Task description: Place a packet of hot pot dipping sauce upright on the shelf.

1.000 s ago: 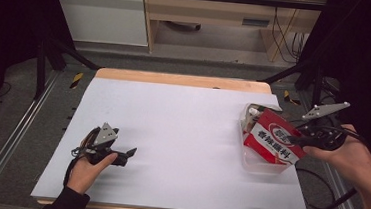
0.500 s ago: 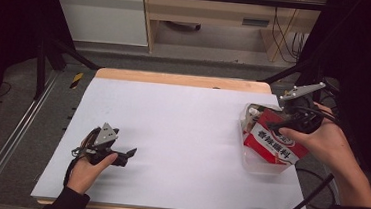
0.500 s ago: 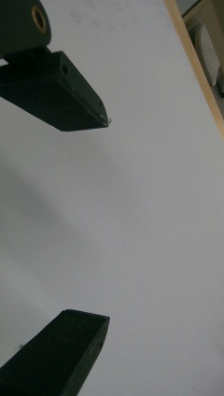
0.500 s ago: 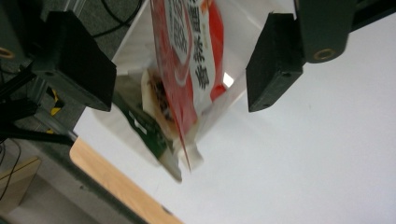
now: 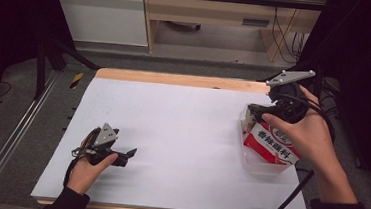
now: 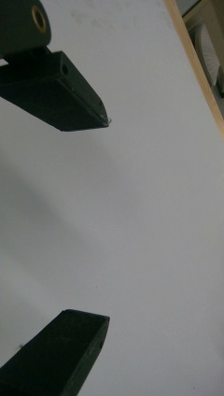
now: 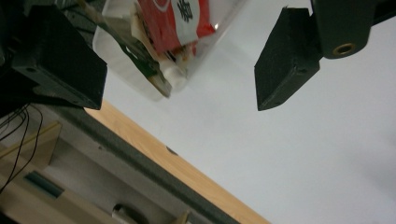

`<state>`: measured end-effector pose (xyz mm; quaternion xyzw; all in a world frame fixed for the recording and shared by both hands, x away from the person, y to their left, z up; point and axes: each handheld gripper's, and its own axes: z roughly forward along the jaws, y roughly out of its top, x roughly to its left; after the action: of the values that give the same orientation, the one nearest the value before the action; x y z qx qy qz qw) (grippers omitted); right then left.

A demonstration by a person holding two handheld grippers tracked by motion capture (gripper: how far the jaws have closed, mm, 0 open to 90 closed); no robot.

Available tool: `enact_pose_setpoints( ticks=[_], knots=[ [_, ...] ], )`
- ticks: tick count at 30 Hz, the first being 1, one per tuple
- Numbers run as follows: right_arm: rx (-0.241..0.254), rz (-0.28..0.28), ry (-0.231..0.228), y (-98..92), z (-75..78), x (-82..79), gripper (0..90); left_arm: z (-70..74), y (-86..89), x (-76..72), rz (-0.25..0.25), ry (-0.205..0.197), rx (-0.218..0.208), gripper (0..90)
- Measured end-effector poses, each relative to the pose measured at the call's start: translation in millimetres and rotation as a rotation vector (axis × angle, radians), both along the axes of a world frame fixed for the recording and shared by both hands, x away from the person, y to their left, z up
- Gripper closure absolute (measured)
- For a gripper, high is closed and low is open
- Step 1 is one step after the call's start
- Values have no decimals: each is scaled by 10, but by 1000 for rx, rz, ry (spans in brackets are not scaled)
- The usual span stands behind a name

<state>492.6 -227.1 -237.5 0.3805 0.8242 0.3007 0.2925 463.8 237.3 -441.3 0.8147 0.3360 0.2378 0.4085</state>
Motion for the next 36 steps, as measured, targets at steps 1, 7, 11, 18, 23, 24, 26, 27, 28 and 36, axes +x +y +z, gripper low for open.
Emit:
enact_pose_setpoints(
  ticks=[1, 7, 11, 18, 23, 24, 26, 27, 28, 36],
  knots=[
    [2, 5, -8, 42, 24, -11, 175, 1, 1, -1, 0, 0, 1, 55],
    [21, 36, -36, 260, 97, 15, 168, 1, 4, -1, 0, 1, 2, 54],
    [39, 22, -40, 367, 76, 95, 165, 0, 8, 3, 1, 2, 0, 55],
    [109, 15, -53, 600, 1, 129, 149, 1, 10, 0, 1, 2, 3, 54],
    [130, 33, -68, 776, -81, 104, 141, 3, 20, 2, 4, 2, 1, 54],
    [133, 37, -66, 812, -108, 98, 139, 4, 22, 2, 4, 1, 1, 54],
    [145, 42, -59, 863, -157, 88, 135, 8, 24, 1, 12, -5, 0, 55],
    [152, 45, -61, 887, -185, 82, 134, 15, 30, -1, 16, -10, 5, 55],
    [160, 47, -57, 912, -215, 74, 133, 22, 34, -1, 18, -13, 5, 55],
    [177, 56, -23, 1061, -590, 53, 129, 13, 42, 8, 14, -6, 1, 55]
  ],
)
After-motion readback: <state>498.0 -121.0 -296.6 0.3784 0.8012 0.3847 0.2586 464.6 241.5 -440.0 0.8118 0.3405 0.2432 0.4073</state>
